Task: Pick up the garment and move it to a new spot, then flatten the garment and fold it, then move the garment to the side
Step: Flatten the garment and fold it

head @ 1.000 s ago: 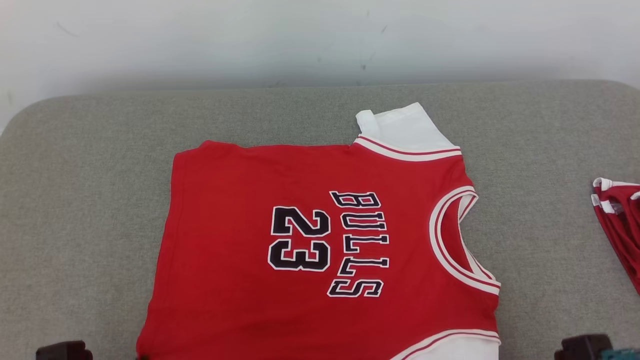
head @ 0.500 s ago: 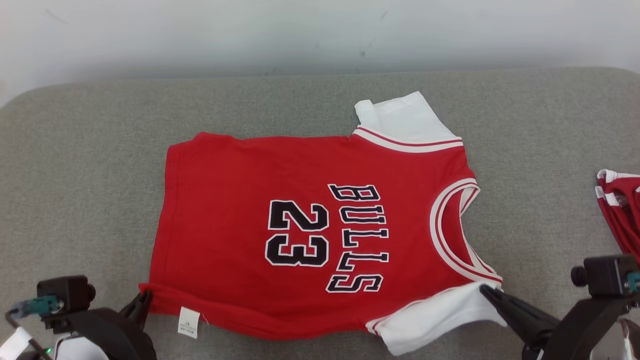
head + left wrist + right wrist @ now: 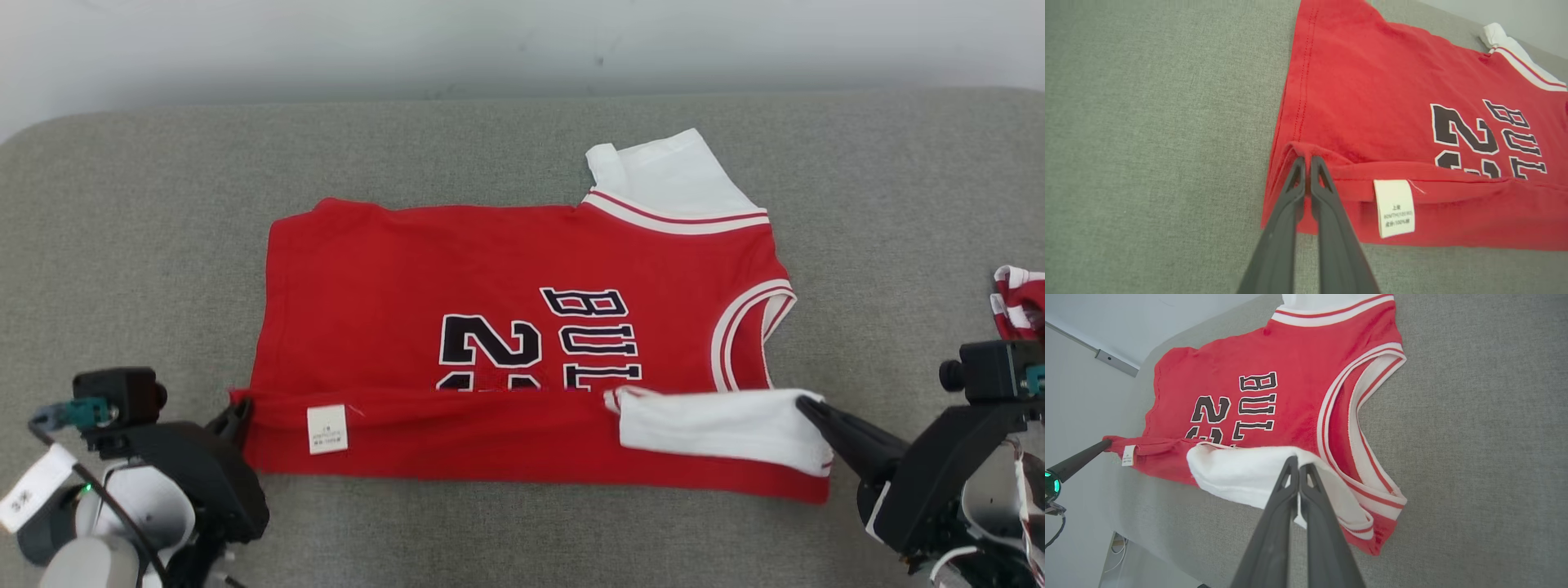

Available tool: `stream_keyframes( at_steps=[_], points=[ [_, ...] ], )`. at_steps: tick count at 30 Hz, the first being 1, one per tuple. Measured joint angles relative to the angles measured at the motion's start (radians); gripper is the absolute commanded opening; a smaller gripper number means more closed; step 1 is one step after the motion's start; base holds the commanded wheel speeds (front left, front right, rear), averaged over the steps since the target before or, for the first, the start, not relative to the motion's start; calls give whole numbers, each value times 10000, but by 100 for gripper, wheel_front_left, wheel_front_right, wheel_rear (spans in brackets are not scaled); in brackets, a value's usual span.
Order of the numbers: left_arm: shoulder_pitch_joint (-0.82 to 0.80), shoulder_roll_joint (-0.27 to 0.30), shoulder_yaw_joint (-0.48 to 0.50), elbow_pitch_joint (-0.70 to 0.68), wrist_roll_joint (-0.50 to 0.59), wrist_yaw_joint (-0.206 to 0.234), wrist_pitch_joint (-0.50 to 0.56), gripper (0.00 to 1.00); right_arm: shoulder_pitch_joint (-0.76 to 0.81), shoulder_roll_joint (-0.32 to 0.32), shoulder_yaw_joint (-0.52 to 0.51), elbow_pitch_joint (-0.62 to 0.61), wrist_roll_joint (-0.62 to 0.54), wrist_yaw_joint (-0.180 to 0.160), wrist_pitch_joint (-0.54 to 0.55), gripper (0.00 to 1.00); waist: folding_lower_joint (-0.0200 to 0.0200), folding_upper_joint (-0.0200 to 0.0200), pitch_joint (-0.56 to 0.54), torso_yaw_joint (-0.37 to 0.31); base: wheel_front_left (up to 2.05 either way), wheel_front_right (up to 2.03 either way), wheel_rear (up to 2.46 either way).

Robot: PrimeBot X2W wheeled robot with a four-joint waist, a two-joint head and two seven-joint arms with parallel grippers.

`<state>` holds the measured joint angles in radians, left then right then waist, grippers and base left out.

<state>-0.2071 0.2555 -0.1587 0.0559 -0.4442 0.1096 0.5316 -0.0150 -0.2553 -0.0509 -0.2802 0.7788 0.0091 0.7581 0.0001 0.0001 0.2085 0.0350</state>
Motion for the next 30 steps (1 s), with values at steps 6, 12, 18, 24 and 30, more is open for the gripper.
stream_keyframes(
  at_steps=[6, 12, 18, 24, 30],
  points=[
    [-500, 2, -109, 554, 84, -42, -12, 0, -739, 25, 205, 631, 0, 92, -10, 0, 0, 0, 180, 31, 0, 0, 0],
    [-857, -61, -232, 1001, 128, -56, -52, 0, -1412, 48, 245, 1273, -44, 134, -169, 0, 0, 0, 361, 9, 0, 0, 0],
    [-1244, -221, -422, 1440, 259, -226, -221, 0, -1809, 69, 276, 1801, -92, 234, -382, 0, 1, 1, 489, 121, 0, 0, 0],
    [-1405, -261, -477, 1799, 339, -322, -439, 0, -1838, 115, 420, 2272, -257, 324, -543, 0, -1, 0, 509, 208, 0, 0, 0],
    [-1756, -274, -497, 2136, 405, -483, -761, 0, -1853, 134, 470, 2612, -414, 366, -727, 0, -1, 0, 489, 203, 0, 0, 0]
  ],
)
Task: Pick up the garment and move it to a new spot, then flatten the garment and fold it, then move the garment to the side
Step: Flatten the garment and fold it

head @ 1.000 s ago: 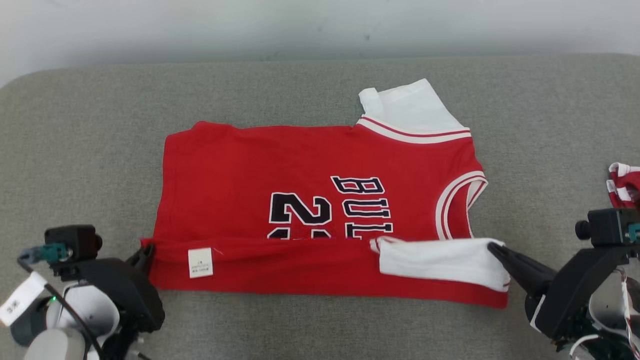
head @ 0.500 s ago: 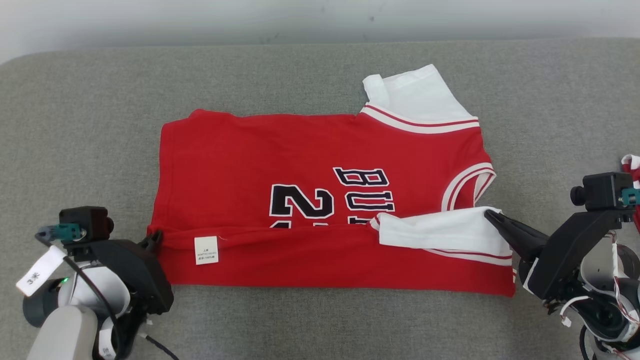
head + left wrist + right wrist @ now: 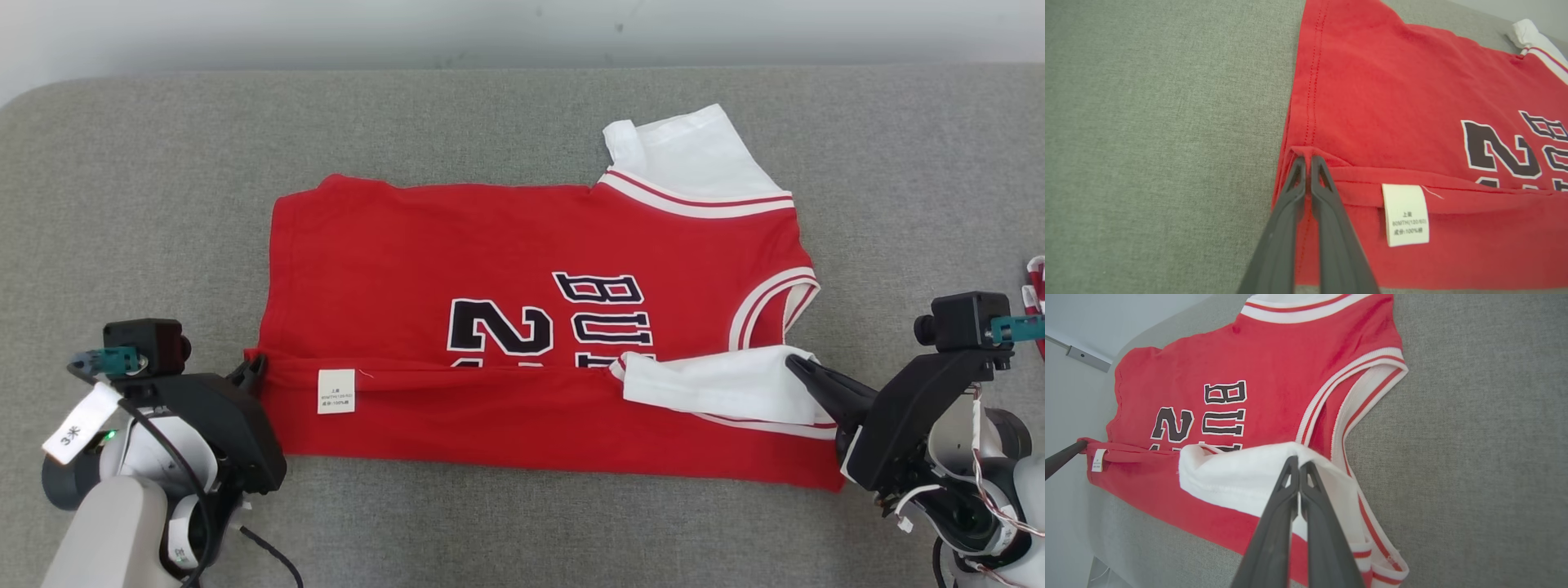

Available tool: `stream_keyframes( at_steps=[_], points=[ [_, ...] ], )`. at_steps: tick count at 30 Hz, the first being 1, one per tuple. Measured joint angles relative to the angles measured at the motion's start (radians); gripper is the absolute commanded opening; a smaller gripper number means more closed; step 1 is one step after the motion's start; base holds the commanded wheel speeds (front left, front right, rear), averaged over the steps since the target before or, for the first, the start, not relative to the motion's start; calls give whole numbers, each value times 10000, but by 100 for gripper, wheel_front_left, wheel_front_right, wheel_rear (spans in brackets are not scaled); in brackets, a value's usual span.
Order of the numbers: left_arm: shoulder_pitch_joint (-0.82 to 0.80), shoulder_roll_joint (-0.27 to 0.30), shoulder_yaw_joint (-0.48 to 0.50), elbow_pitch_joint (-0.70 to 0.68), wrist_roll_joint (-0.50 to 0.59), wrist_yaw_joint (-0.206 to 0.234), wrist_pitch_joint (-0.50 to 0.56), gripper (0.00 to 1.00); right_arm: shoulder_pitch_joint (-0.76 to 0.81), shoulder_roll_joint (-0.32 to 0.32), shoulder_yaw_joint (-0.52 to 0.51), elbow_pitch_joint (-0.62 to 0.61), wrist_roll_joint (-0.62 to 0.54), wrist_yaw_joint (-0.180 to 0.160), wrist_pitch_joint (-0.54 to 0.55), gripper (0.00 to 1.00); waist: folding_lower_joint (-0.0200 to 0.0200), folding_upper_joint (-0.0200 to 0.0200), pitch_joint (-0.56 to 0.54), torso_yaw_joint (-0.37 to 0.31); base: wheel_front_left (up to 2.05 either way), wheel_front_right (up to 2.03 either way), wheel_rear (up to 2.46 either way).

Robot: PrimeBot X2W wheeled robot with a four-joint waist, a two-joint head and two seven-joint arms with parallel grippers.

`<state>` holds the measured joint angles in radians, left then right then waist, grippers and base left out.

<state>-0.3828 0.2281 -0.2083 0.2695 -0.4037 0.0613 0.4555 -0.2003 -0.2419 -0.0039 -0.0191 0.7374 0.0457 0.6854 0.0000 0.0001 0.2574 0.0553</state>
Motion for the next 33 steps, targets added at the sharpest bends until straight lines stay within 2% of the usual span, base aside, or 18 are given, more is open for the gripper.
stream_keyframes(
  at_steps=[1, 2, 3, 4, 5, 10, 11, 12, 13, 14, 17, 24, 33],
  points=[
    [-7, -4, -8, 67, 0, 0, -42, 0, -28, 27, 0, 73, 0, 2, -10, 0, 0, 0, -3, -7, 0, 0, 0],
    [-12, -10, -27, 127, 0, -13, -81, 7, -77, 54, 8, 155, 0, 15, -52, 0, 0, 0, -7, -16, 0, 0, 0],
    [-28, -15, -46, 184, 0, -77, -88, 8, -132, 75, 27, 186, 0, 23, -94, 7, 0, 0, -10, -24, 0, 0, 0],
    [-68, -38, -59, 259, 2, -94, -159, 7, -171, 88, 42, 198, 0, 48, -109, 2, 0, 0, -15, -32, 0, 0, 0],
    [-133, -58, -73, 336, 0, -105, -174, 0, -186, 96, 75, 224, -2, 84, -159, 0, 0, 0, -20, -40, 0, 0, 0],
    [-196, -84, -130, 598, 17, -190, -351, 0, -200, 121, 128, 512, -50, 117, -311, 0, 0, 0, -62, -69, 0, 0, 0],
    [-203, -84, -140, 681, 21, -192, -359, 3, -206, 127, 142, 554, -109, 123, -359, 8, 0, 0, -75, -74, 0, 0, 0],
    [-214, -84, -157, 754, 21, -209, -380, 18, -223, 136, 153, 600, -123, 128, -366, 45, 0, 0, -89, -78, 0, 0, 0],
    [-216, -82, -190, 805, 38, -270, -384, 54, -251, 151, 163, 662, -136, 130, -408, 100, 0, 0, -104, -82, 0, 0, 0],
    [-216, -92, -203, 848, 63, -263, -454, 100, -298, 178, 157, 732, -203, 128, -491, 100, 0, 0, -121, -86, 0, 0, 0],
    [-230, -94, -201, 1032, 117, -261, -627, 100, -465, 228, 98, 888, -360, 113, -834, 100, 0, 0, -195, -97, 0, 0, 0],
    [103, -125, -278, 976, 364, -84, -1091, 100, -1157, 351, -600, 803, -995, -238, -2364, 100, 0, 0, -458, -138, 0, 0, 0],
    [1383, -359, -380, 504, 650, 159, -2038, 100, -956, 159, -913, 397, -1549, -222, -3689, 100, 0, -2, -645, 104, 0, 0, 0]
  ],
)
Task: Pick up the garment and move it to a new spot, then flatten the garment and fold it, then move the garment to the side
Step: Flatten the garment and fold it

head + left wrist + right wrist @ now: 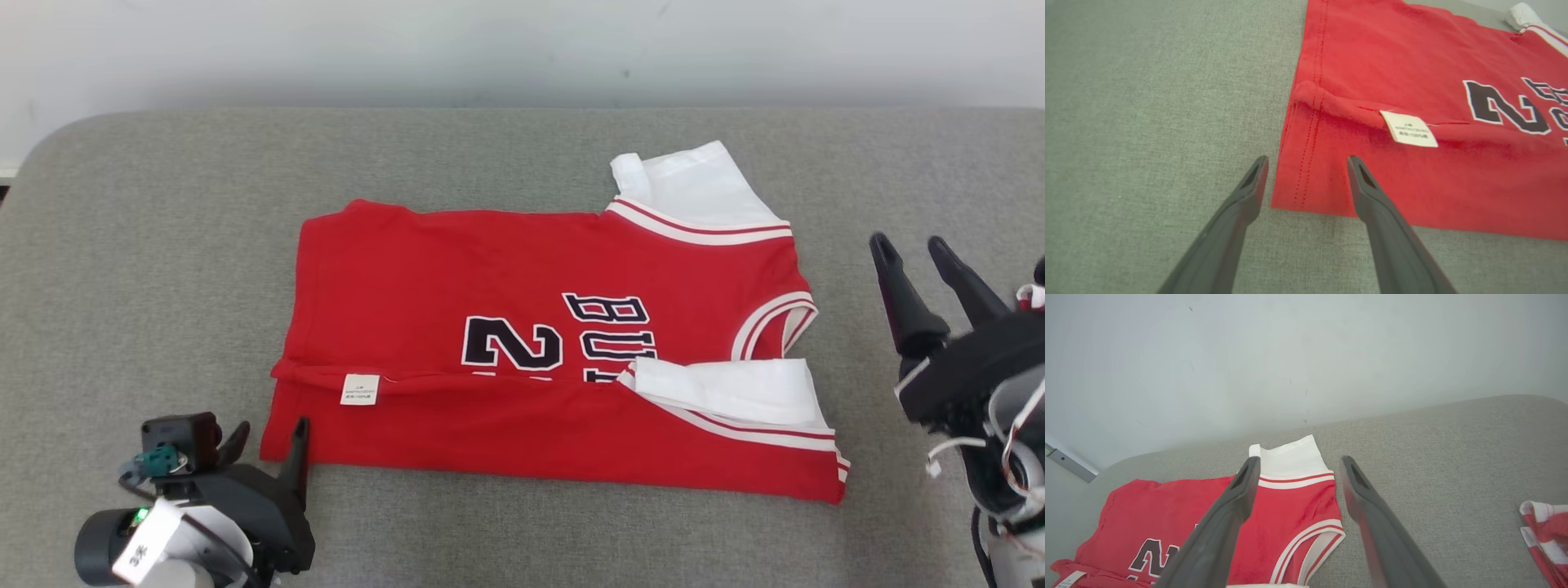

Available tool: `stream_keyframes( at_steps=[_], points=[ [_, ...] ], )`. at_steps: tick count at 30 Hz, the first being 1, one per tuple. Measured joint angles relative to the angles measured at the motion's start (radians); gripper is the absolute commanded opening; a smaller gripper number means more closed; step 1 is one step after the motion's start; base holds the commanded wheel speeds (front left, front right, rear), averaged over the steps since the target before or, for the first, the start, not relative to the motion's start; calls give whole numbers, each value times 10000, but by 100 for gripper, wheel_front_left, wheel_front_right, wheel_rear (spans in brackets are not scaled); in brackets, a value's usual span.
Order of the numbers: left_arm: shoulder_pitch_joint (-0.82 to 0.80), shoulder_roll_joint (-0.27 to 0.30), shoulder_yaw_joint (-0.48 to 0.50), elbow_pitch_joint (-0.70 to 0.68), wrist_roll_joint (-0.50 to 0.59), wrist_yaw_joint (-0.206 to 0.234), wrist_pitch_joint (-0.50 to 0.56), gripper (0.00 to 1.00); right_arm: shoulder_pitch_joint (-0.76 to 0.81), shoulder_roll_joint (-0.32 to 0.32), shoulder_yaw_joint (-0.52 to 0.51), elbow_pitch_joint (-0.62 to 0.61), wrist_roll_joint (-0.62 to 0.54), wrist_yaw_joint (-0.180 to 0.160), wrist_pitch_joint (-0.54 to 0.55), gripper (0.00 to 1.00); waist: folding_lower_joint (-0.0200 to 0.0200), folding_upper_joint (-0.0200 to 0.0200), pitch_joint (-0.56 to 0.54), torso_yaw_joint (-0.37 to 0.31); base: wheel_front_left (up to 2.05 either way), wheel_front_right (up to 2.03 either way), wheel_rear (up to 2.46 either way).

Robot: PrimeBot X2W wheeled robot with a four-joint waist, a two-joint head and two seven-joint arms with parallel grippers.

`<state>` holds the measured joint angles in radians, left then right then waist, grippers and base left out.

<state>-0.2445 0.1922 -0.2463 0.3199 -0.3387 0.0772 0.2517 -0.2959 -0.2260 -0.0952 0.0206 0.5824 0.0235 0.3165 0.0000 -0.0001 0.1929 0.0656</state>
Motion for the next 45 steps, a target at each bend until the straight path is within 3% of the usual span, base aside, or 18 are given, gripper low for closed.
stream_keyframes(
  at_steps=[6, 17, 20, 29, 45],
  points=[
    [310, 59, 88, -974, 230, 17, -1267, 100, 992, -140, 174, -646, -1097, 6, -1037, 100, 0, 0, -234, 272, 0, 0, 0],
    [1600, 424, 477, -2585, 560, 13, -3764, 100, 2188, 813, 719, -1494, -2449, -742, -3114, 100, -1, -1, -869, 346, 0, 0, 0],
    [1956, 366, 470, -2765, 466, -86, -4115, 100, 2449, 1009, 844, -1402, -2541, -786, -3499, 100, -1, -1, -980, 223, 0, 0, 0],
    [2821, 307, 117, -2920, 196, -510, -4474, 100, 3100, 1170, 1149, -965, -3101, -938, -4493, 100, -1, 0, -1240, -174, 0, 0, 0],
    [3046, 370, 142, -2872, 196, -506, -4520, 100, 3061, 1137, 1369, -481, -3342, -878, -5108, 100, 1, 1, -1243, -192, 0, 0, 0]
  ],
)
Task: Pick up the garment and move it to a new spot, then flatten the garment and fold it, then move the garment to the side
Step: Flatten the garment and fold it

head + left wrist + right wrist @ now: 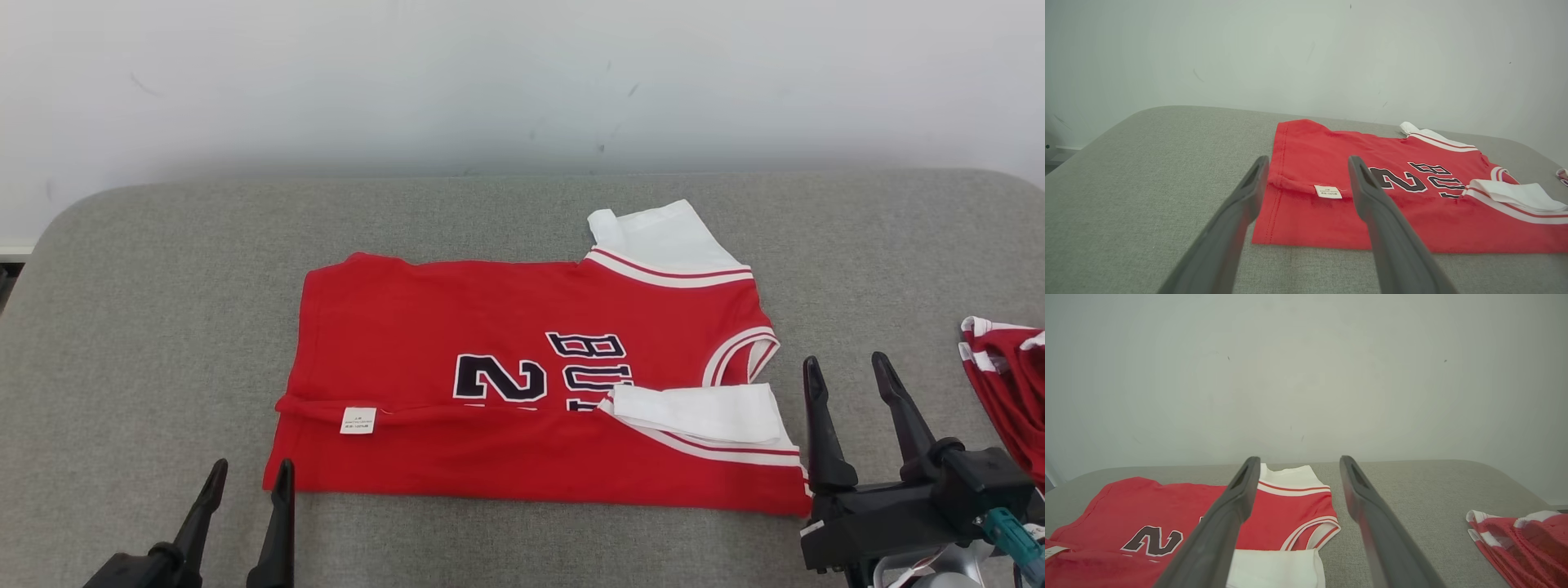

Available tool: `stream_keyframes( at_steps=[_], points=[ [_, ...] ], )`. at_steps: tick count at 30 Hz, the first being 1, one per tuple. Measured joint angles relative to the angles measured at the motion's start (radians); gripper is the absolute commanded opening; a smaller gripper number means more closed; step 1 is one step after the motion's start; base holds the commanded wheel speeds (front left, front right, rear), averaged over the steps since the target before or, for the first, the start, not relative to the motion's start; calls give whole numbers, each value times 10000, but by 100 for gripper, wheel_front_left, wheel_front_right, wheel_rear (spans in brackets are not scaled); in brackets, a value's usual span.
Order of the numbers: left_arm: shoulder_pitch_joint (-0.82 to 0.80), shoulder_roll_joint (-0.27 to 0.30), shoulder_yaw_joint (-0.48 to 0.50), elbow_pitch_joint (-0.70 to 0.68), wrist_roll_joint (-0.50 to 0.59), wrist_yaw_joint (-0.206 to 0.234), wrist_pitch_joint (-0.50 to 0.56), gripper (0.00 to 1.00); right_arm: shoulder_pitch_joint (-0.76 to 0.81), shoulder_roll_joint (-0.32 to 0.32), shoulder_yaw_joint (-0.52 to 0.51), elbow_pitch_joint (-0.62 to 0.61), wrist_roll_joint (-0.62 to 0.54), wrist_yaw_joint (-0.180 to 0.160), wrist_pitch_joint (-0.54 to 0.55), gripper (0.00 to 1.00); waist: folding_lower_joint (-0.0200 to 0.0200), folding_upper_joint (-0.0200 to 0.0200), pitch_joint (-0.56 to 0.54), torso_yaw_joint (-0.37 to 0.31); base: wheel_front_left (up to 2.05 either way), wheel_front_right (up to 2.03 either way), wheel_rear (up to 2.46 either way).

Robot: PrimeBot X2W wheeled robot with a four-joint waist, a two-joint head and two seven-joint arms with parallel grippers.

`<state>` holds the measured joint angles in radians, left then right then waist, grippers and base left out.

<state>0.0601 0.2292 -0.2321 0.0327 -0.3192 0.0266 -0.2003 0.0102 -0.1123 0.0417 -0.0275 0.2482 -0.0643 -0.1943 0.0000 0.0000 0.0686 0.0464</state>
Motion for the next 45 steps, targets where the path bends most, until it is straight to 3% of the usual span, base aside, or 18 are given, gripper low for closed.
stream_keyframes(
  at_steps=[26, 45],
  points=[
    [34, 42, -98, -198, 27, 81, 146, 100, -48, -2, 146, 339, -134, 115, -274, 100, 0, 0, 6, -39, 0, 0, 0],
    [-1436, 274, 257, 2941, -1035, -625, 1831, 100, -407, 25, 476, 573, -228, 221, -359, 100, 0, 0, -9, -626, 0, 0, 0]
  ],
)
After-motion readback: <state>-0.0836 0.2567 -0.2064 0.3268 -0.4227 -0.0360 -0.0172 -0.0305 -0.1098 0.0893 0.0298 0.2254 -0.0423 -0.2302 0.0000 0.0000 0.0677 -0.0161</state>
